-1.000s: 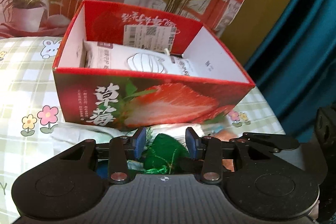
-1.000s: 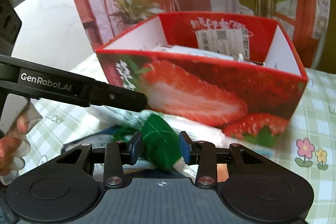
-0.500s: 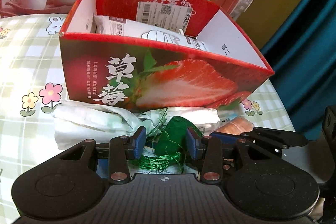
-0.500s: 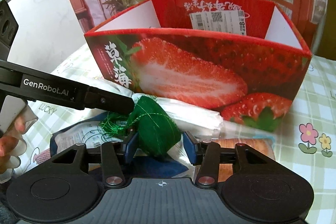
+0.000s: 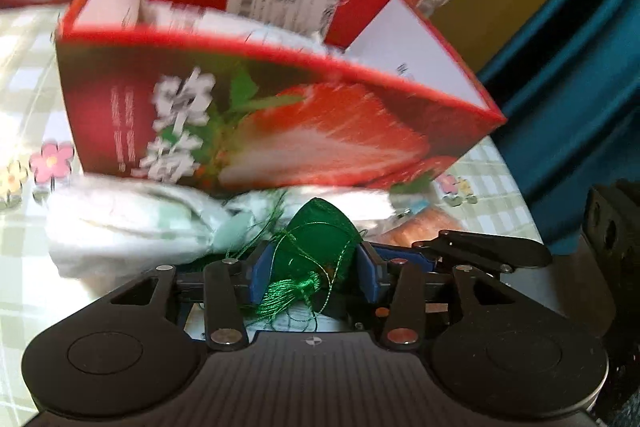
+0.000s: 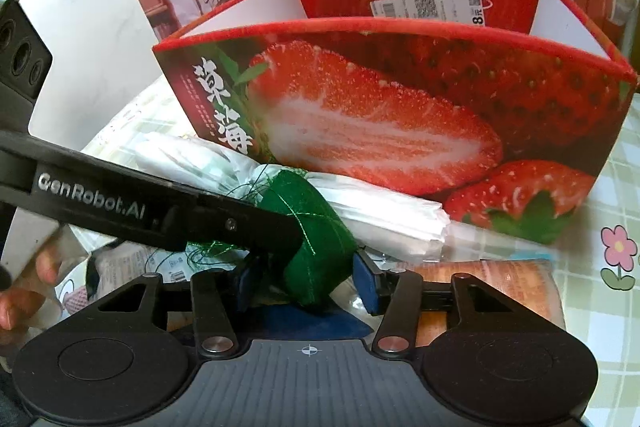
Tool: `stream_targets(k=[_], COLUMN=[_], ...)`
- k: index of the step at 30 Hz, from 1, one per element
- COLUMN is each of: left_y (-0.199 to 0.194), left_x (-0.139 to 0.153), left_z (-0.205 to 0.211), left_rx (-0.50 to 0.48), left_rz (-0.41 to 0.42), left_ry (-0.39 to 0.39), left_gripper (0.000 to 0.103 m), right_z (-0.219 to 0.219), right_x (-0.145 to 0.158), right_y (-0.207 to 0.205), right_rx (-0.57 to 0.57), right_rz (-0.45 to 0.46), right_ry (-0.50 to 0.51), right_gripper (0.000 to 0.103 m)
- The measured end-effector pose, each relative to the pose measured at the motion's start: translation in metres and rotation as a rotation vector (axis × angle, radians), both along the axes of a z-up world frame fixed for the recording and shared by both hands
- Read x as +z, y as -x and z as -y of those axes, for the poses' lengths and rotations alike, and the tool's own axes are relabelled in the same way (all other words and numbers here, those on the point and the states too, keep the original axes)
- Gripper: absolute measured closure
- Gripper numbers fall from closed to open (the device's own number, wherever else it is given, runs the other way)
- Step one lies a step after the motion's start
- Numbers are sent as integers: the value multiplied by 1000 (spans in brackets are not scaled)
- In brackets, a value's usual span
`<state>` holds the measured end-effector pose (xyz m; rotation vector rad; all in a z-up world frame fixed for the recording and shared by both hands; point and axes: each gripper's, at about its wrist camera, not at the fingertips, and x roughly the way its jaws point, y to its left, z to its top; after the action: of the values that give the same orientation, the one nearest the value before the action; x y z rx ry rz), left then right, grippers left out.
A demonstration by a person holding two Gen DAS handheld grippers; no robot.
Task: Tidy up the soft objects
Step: 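Lift the green sachet with both grippers and carry it over the red box, then lower the green sachet into the red box and open both grippers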
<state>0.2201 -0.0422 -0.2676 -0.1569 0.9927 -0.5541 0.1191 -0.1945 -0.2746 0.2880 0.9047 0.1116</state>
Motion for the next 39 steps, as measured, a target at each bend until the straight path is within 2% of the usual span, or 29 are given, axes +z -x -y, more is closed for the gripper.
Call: stream_targets(k=[5, 9, 16, 22, 29, 35, 39], left_y=[5, 9, 17, 20, 17, 13, 3], left_x=[33, 65, 112, 132, 130, 162, 183], left_z=[0, -6, -6, -3, -3, -8, -10], left_rx=[0, 4, -4, -20, -7, -2, 19], left_rz=[78, 170, 291, 342, 341, 433, 487], left_ry=[31, 81, 145, 170, 184, 187, 193], left_gripper=[56, 56, 56, 56, 56, 56, 56], right_z=[5, 8, 12, 11, 14, 15, 18], right_x=[22, 53, 98, 123, 137, 161, 188], right_y=[9, 13, 9, 5, 4, -6, -22], right_rx=[-8, -4, 15, 24, 9, 27, 37], right_rz=[77, 162, 258, 304, 331, 385, 453], right_ry=[-15, -1, 13, 29, 60, 105, 145], right_gripper=[60, 65, 65, 64, 62, 62, 62])
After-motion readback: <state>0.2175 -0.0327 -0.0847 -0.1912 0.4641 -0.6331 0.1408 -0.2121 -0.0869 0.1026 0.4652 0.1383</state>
